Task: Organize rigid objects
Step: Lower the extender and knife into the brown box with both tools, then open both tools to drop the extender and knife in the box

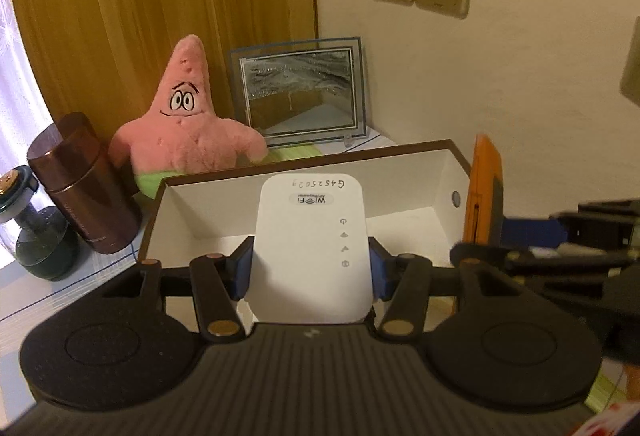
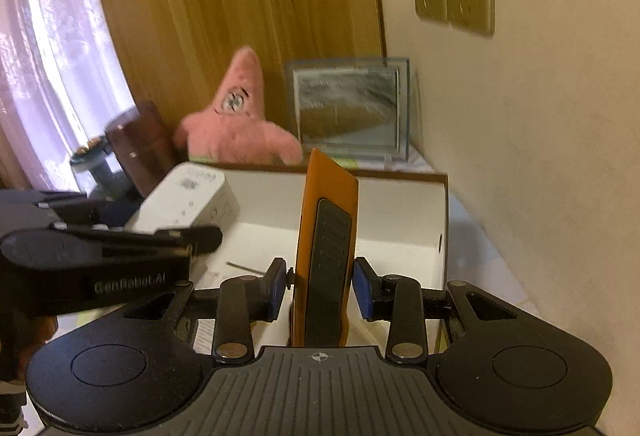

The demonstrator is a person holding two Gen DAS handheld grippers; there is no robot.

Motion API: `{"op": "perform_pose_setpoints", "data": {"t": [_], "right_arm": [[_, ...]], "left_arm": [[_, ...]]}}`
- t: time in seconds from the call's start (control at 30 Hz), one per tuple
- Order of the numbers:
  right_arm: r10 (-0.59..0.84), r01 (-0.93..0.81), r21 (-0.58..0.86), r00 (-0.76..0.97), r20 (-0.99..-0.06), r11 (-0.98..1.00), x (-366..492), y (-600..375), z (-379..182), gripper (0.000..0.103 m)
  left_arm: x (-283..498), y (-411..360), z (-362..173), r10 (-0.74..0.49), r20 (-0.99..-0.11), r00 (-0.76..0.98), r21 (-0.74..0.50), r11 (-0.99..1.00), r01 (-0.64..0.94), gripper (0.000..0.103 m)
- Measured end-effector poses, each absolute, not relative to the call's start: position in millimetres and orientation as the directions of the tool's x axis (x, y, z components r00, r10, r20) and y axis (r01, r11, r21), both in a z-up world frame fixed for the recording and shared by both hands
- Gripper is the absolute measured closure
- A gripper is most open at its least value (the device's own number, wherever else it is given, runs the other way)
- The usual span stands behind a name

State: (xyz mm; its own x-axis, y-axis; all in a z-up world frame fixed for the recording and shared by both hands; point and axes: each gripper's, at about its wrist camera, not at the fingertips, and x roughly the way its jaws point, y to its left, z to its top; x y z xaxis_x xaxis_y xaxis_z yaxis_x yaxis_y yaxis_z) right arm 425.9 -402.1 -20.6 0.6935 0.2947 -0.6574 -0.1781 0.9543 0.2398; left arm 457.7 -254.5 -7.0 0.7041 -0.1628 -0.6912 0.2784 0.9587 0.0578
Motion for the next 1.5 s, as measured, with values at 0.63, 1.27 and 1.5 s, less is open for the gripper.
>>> {"op": "perform_pose_setpoints", "data": {"t": [0.63,1.27,1.5], "right_arm": [[0.277,-0.137,0.241,0.549,-0.789,0.961,478,-403,-77,0.070],[0.272,-0.144,0.231,0.561,-0.782,0.962,476,-391,-72,0.053],[0.267,-0.130,0.236,0.563,-0.782,0.963,464,-393,-68,0.051]], "left_arm": [[518,-273,-75,-0.119,-0.795,0.594,0.039,0.969,0.245,0.051],[508,-237,-59,-0.076,-0.788,0.610,0.087,0.969,0.233,0.034],[489,-224,-48,-0.067,-0.783,0.619,0.090,0.972,0.219,0.032]]}}
